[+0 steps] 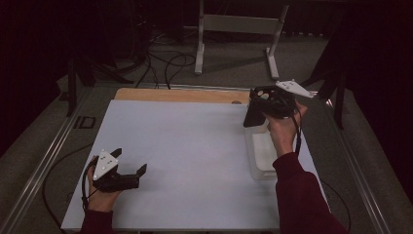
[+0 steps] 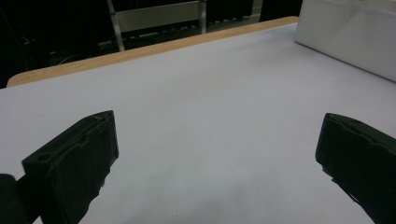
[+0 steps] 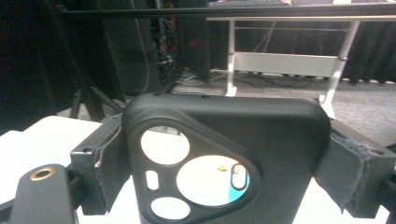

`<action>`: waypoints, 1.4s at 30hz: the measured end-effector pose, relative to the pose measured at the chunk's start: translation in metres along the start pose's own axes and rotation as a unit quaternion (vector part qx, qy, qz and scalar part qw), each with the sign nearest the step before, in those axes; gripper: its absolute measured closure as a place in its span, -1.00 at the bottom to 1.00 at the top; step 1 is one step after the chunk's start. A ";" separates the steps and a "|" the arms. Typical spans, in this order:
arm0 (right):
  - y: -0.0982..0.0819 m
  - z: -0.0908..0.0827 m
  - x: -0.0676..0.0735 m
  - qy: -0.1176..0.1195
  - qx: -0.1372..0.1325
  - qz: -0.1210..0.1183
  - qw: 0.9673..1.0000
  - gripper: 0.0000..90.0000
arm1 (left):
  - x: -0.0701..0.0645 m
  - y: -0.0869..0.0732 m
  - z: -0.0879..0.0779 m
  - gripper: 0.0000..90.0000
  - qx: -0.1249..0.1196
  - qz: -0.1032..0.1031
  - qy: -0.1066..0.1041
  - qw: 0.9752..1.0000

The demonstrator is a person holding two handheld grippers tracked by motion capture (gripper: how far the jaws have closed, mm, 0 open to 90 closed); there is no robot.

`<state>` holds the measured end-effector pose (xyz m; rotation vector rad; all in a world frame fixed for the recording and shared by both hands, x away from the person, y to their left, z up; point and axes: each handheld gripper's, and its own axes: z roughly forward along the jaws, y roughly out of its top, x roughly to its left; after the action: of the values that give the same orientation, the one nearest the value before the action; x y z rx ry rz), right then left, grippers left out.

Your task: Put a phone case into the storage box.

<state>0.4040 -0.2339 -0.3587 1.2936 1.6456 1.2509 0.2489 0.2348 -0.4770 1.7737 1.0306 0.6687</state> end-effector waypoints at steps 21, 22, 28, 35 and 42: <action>-0.010 0.024 -0.032 -0.057 0.028 0.022 0.998 -0.71 | 0.000 0.000 0.000 -1.00 -0.002 -0.006 -0.003 1.000; -0.011 0.026 -0.032 -0.056 0.031 0.022 0.998 -0.71 | 0.000 0.000 0.000 -1.00 -0.002 -0.006 -0.003 1.000; -0.019 0.042 -0.033 -0.063 0.048 0.016 0.997 -0.71 | 0.001 0.000 -0.001 -1.00 -0.004 -0.009 -0.004 1.000; -0.030 0.058 -0.031 -0.074 0.074 0.011 0.994 -0.72 | 0.002 0.001 -0.002 -1.00 -0.010 -0.013 -0.004 1.000; -0.040 0.073 -0.028 -0.081 0.104 -0.003 0.991 -0.73 | 0.001 0.001 -0.003 -1.00 -0.012 -0.015 -0.006 1.000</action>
<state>0.4663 -0.2431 -0.4198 1.4733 1.6936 0.9634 0.2476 0.2368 -0.4749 1.7377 1.0344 0.6480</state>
